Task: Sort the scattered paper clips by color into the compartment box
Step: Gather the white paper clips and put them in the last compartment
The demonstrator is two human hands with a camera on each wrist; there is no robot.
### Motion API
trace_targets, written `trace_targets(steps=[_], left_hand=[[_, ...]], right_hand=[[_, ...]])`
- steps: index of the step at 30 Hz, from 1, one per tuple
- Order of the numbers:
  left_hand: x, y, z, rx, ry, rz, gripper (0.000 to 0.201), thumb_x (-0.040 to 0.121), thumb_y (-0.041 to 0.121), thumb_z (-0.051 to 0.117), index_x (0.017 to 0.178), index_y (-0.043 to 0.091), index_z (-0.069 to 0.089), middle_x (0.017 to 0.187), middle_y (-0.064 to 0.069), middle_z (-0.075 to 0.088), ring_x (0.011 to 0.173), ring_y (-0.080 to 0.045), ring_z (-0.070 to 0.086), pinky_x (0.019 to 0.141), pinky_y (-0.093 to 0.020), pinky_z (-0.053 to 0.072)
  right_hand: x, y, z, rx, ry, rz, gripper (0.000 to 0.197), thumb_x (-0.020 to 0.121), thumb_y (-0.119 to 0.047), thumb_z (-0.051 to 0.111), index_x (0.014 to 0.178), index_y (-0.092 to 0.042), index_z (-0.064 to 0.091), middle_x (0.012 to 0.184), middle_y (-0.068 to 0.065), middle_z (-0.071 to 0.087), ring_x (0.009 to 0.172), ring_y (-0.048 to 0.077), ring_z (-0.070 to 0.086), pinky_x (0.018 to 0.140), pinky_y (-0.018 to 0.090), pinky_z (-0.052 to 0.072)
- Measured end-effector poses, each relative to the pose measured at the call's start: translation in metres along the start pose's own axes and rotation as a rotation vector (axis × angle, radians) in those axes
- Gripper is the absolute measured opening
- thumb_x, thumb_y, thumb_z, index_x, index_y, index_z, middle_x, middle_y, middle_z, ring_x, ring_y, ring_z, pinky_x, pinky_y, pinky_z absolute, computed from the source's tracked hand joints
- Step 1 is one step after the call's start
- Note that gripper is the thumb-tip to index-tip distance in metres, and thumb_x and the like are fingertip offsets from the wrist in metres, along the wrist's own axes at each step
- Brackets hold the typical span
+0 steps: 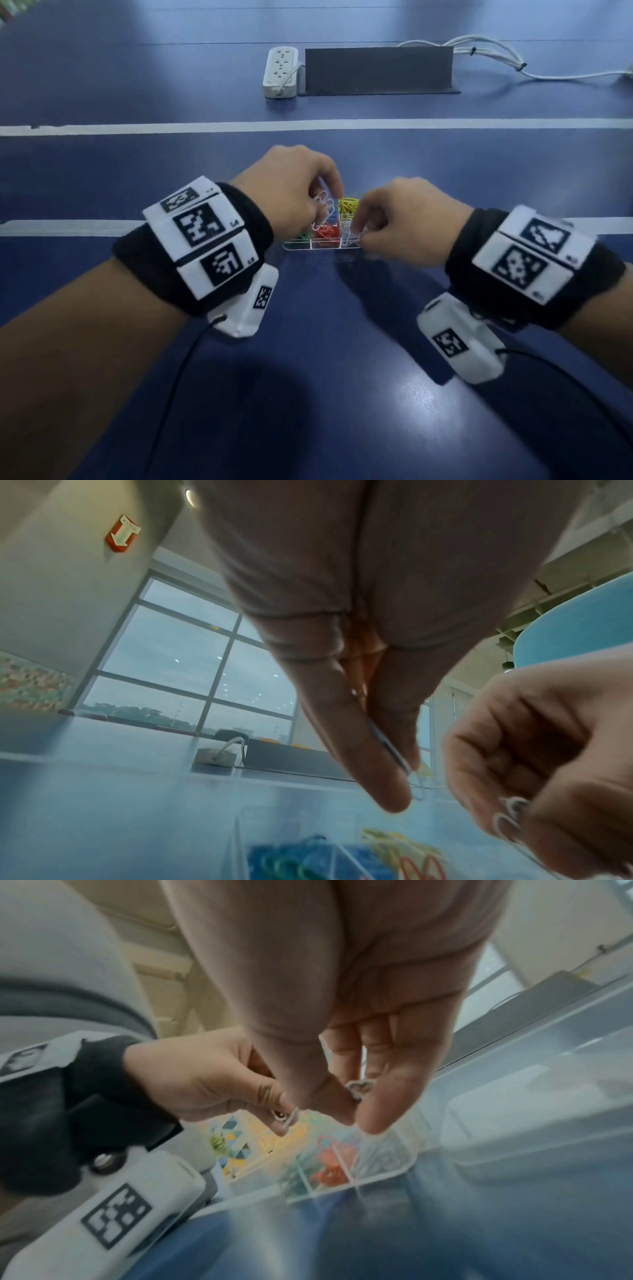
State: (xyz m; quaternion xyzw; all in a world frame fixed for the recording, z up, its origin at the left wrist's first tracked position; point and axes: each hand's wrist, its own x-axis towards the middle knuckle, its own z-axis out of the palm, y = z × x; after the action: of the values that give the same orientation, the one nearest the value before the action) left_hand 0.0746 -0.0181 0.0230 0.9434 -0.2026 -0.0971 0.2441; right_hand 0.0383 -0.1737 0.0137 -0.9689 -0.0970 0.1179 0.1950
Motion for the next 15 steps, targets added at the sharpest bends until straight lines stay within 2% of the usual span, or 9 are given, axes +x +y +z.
trace_targets(steps=[2, 4, 7, 10, 15], left_hand=[[0.009, 0.001, -0.002, -0.027, 0.018, -0.010, 0.025, 0.077, 0.005, 0.066, 0.085, 0.028, 0.061, 0.072, 0.008, 0.061, 0.067, -0.007, 0.060, 0.075, -0.030, 0.053], [0.013, 0.002, -0.002, -0.021, 0.005, -0.012, 0.025, 0.077, 0.005, 0.065, 0.087, 0.028, 0.060, 0.074, 0.005, 0.061, 0.064, -0.009, 0.060, 0.075, -0.033, 0.055], [0.017, 0.003, 0.002, -0.003, -0.014, -0.009, 0.026, 0.077, 0.005, 0.065, 0.088, 0.028, 0.060, 0.075, 0.005, 0.059, 0.060, -0.006, 0.056, 0.075, -0.033, 0.054], [0.021, 0.003, 0.004, 0.012, -0.017, -0.016, 0.025, 0.077, 0.006, 0.067, 0.088, 0.027, 0.060, 0.074, 0.006, 0.057, 0.060, -0.005, 0.053, 0.072, -0.031, 0.053], [0.026, 0.016, 0.009, 0.083, -0.051, 0.017, 0.023, 0.075, 0.006, 0.066, 0.091, 0.022, 0.061, 0.077, 0.003, 0.063, 0.066, -0.009, 0.055, 0.068, -0.029, 0.047]], right_hand=[[0.012, 0.002, -0.005, 0.078, 0.043, 0.034, 0.013, 0.078, -0.017, 0.059, 0.084, -0.024, 0.068, 0.064, -0.009, 0.057, 0.071, 0.017, 0.056, 0.076, 0.024, 0.051], [0.019, 0.001, -0.006, 0.102, 0.068, 0.055, 0.014, 0.080, -0.017, 0.060, 0.088, -0.022, 0.070, 0.077, -0.001, 0.064, 0.076, 0.022, 0.062, 0.083, 0.031, 0.053], [0.023, 0.002, -0.008, 0.116, 0.084, 0.070, 0.015, 0.079, -0.018, 0.063, 0.092, -0.023, 0.070, 0.085, 0.003, 0.068, 0.082, 0.023, 0.065, 0.084, 0.032, 0.054], [0.019, 0.006, -0.013, 0.140, 0.078, 0.068, 0.024, 0.081, -0.015, 0.057, 0.100, -0.022, 0.070, 0.075, -0.002, 0.063, 0.082, 0.019, 0.061, 0.084, 0.030, 0.052], [0.014, 0.021, -0.013, 0.284, 0.097, 0.107, 0.041, 0.078, -0.005, 0.042, 0.105, -0.023, 0.068, 0.093, 0.004, 0.074, 0.094, 0.023, 0.067, 0.087, 0.040, 0.055]])
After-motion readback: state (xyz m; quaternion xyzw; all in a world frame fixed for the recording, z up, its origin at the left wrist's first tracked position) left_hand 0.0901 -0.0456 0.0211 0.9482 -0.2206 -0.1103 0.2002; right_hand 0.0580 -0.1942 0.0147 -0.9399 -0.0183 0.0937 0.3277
